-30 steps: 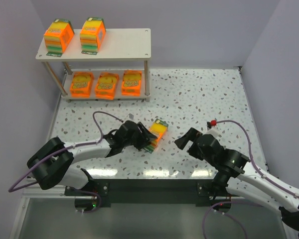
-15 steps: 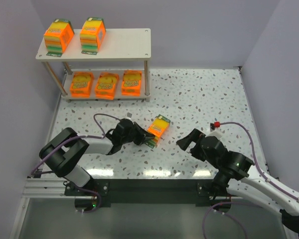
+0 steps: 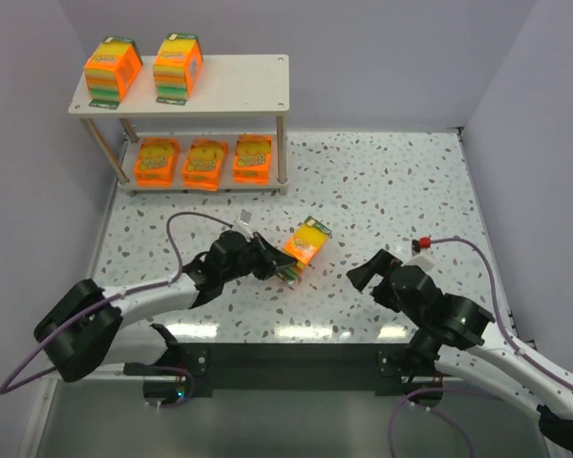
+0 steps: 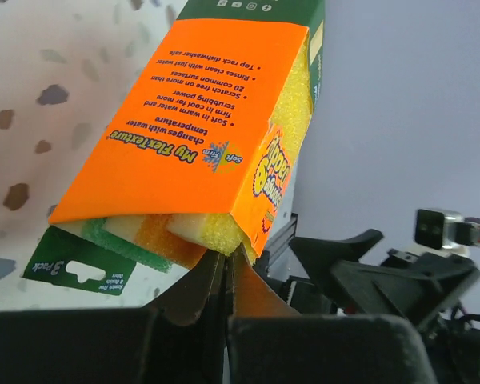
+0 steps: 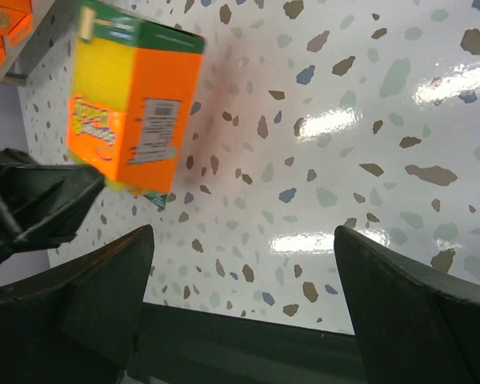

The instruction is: Place and organize the cleaning sponges onto the shelf

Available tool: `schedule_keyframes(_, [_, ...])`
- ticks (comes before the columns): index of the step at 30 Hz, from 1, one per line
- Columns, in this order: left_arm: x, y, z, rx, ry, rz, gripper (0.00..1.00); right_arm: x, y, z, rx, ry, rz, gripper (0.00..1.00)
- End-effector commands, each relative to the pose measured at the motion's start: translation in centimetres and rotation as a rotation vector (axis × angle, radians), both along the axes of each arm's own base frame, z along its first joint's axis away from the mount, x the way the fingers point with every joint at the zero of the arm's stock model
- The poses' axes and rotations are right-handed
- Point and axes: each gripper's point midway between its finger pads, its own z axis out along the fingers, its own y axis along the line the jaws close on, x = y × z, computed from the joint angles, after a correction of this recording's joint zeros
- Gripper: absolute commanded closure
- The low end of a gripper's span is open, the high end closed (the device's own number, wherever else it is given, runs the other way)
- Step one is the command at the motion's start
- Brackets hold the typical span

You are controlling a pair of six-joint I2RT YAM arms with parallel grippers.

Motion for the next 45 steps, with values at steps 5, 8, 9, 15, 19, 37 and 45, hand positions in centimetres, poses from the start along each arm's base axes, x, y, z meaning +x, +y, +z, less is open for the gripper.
schedule_keyframes(5, [1.2,1.1,9.1,-0.038,-0.215,0.056,1.00,0.6,-2.6,1.9,-0.049,-0.055,-0.093,0.03])
schedule_keyframes(8, [1.9,1.2,13.8,-0.080,-0.307,0.082,1.00,0.7,-3.2,2.4,-0.059,-0.067,-0.110,0.03])
schedule_keyframes(9, [2.2,1.4,15.1,-0.071,-0.345,0.090,1.00,0.7,-3.3,2.5,-0.063,-0.070,-0.111,0.03])
schedule_keyframes(15, [7.2,2.7,26.5,-0.123,-0.537,0.188,1.00,0.7,-3.5,3.2,-0.078,-0.081,-0.108,0.03])
schedule_keyframes(19, [9.8,4.5,34.5,-0.187,-0.657,0.218,1.00,0.7,-3.5,3.5,-0.084,-0.085,-0.099,0.03])
schedule_keyframes(37, [26.0,12.2,34.0,-0.265,-0.503,0.430,1.00,0.6,-3.5,4.1,-0.080,-0.106,-0.082,0.03])
schedule_keyframes(45, [27.7,12.3,33.3,-0.312,-0.460,0.447,0.98,0.4,-4.0,4.2,-0.083,-0.114,-0.085,0.02])
